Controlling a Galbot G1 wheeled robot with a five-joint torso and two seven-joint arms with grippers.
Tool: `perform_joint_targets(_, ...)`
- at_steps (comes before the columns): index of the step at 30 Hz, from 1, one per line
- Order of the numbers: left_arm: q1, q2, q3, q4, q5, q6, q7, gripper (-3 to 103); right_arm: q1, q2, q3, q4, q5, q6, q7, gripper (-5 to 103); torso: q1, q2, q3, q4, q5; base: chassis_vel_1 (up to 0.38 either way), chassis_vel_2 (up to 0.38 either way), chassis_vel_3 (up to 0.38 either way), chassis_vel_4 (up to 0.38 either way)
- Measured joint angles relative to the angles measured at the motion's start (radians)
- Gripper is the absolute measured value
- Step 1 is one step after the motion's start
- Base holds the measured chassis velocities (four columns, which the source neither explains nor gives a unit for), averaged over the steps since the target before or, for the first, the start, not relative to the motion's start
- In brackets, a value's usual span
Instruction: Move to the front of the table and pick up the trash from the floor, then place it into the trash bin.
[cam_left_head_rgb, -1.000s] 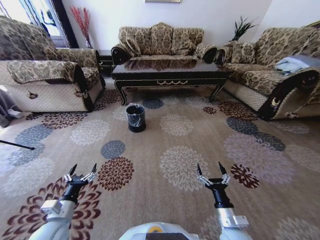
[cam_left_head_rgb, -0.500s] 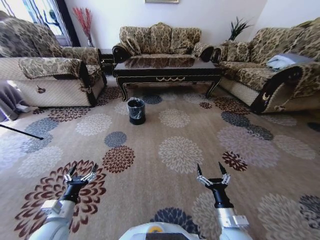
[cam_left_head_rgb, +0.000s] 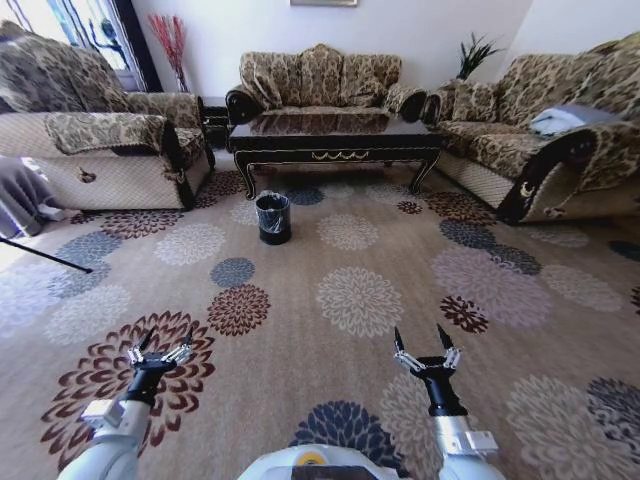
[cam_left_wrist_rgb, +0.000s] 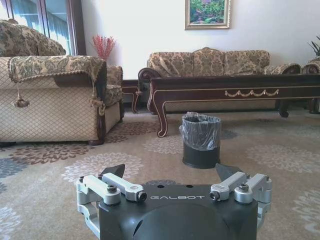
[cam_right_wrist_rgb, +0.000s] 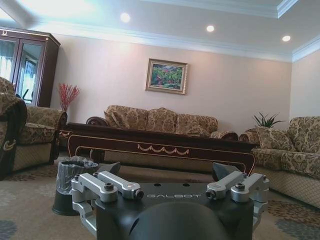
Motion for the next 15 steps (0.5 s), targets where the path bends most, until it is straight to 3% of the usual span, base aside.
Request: perform_joint_targets(15,0.000,0.000,0.000,0.000,0.000,0.000,0.000,100,0.000,0.000,0.000,0.000,0.000,0.000,0.000,100,0.000,0.000,0.000,0.0000,0.0000,0.007,-0.007,-0.006,0.006)
